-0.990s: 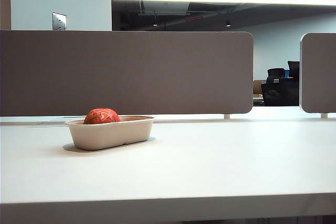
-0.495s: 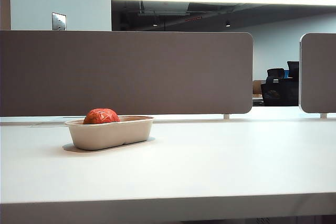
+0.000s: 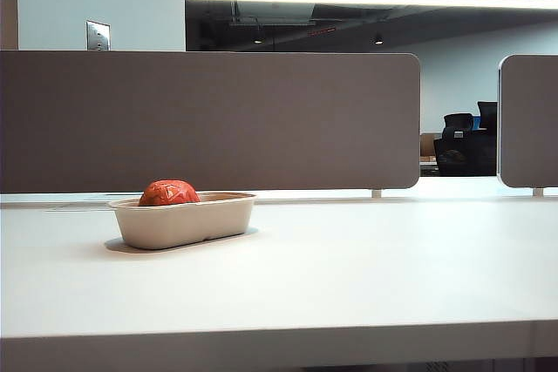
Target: Pick up the orange and place it into the paper lunchbox.
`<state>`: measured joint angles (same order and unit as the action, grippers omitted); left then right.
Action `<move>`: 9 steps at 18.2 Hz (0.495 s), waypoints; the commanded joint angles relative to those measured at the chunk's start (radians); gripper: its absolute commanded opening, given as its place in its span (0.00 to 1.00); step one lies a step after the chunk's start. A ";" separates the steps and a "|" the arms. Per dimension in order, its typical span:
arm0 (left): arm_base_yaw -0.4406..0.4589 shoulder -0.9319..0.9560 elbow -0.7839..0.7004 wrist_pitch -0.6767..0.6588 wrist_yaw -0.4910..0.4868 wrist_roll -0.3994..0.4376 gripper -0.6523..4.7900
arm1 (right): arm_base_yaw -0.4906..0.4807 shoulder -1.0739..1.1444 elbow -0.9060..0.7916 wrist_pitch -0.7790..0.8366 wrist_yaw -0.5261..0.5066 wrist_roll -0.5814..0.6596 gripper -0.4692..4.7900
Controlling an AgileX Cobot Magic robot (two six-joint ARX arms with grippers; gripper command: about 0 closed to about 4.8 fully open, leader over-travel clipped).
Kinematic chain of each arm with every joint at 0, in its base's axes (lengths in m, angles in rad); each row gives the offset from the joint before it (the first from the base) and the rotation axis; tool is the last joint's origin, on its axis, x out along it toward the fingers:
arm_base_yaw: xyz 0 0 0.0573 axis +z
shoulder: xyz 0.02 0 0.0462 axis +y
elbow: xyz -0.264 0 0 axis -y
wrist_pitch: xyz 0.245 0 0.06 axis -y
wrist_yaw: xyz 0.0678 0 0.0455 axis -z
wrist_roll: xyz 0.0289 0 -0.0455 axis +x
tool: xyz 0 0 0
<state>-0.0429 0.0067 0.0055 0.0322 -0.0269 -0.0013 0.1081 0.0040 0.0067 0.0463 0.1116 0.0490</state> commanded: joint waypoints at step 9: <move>0.001 -0.003 -0.002 0.007 0.004 -0.006 0.16 | 0.001 -0.002 -0.008 0.010 0.032 -0.091 0.09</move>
<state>-0.0429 0.0067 0.0055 0.0322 -0.0269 -0.0013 0.1101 0.0032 0.0063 0.0490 0.1387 -0.0395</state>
